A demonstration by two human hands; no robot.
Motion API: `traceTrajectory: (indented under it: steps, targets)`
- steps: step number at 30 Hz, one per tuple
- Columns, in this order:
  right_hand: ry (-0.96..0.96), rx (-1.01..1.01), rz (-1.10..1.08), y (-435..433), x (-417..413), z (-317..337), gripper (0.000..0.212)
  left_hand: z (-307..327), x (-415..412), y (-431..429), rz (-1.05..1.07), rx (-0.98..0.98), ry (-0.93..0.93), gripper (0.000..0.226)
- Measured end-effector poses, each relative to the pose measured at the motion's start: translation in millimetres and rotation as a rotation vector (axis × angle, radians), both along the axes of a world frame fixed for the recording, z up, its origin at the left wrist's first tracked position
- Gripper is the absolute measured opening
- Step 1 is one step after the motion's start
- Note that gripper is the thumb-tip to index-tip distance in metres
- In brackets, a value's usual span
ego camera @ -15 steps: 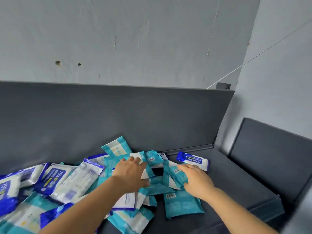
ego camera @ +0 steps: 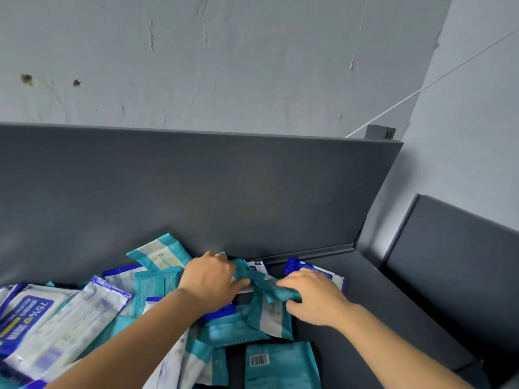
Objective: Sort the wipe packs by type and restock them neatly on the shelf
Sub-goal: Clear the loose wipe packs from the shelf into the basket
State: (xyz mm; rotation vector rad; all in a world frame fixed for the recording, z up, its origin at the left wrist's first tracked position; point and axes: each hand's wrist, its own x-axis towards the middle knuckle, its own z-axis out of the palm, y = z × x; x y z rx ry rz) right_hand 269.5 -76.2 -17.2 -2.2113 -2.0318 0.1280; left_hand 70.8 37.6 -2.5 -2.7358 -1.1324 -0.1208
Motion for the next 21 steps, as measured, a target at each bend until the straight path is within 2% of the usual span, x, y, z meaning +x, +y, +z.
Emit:
traceTrajectory:
  steps: [3,5,7,9,12,14,17,21]
  targets:
    - [0.064,0.204,-0.111,10,12,10,0.015,1,12,5,-0.058,-0.091,0.06,0.079]
    - [0.123,0.263,-0.255,17,25,14,0.009,1,15,11,-0.103,-0.17,0.078,0.072]
    - [0.158,0.248,-0.386,23,43,11,0.01,2,15,16,-0.121,-0.222,0.206,0.059]
    - [0.091,0.132,-0.454,29,61,2,0.017,4,17,15,-0.111,-0.232,0.334,0.069]
    - [0.152,-0.139,-0.499,33,77,-10,0.068,9,22,14,-0.072,-0.275,0.43,0.07]
    - [0.15,-0.173,-0.495,34,80,-13,0.085,8,27,18,-0.027,-0.264,0.413,0.074]
    - [0.115,-0.117,-0.488,33,82,-15,0.074,9,36,21,0.07,-0.183,0.363,0.089]
    - [0.303,-0.096,-0.484,26,72,-15,0.068,8,38,22,0.189,-0.1,0.344,0.085]
